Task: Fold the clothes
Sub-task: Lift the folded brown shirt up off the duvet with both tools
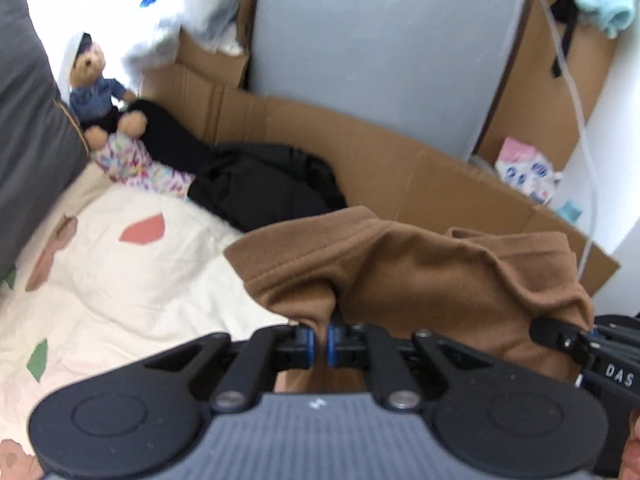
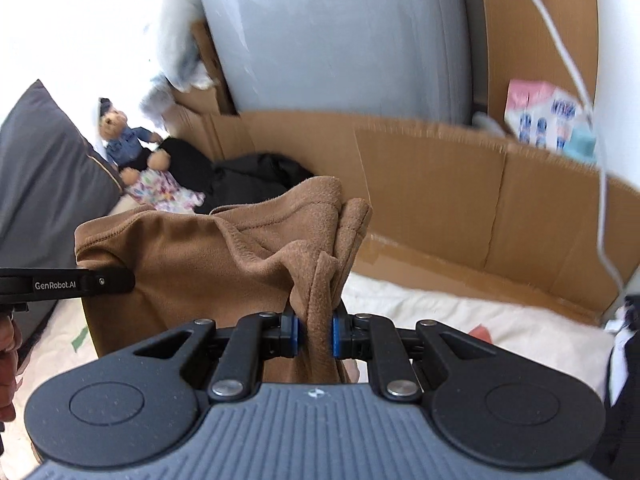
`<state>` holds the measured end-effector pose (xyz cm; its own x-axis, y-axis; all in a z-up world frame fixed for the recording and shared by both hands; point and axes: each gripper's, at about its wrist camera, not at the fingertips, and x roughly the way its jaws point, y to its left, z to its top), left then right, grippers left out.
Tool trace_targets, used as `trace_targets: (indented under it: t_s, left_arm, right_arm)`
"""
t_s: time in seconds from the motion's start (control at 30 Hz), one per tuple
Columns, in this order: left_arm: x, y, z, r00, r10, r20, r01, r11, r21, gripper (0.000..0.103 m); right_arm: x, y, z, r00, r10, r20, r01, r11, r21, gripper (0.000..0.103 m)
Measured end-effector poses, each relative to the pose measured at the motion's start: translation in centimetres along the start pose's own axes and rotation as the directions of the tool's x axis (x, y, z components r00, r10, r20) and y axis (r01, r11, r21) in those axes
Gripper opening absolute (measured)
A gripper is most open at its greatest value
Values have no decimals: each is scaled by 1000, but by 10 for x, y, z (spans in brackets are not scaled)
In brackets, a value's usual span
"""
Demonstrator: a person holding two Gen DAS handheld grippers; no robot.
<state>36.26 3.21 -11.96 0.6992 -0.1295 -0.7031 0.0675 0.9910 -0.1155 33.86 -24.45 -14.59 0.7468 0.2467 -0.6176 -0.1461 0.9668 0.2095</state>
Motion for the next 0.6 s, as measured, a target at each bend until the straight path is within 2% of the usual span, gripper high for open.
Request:
trace_targets:
  t_s: [0.3, 0.6]
  left_arm:
    - [-56, -14, -8, 995, -30, 98, 27, 999, 33, 6]
    - [-112, -39, 18, 978, -66, 197, 50, 995, 85, 6]
  right_arm:
    - [-71, 16, -4, 994, -10, 108, 15, 999, -47, 15]
    - [-131, 25, 12, 977, -20, 211, 34, 997, -64, 15]
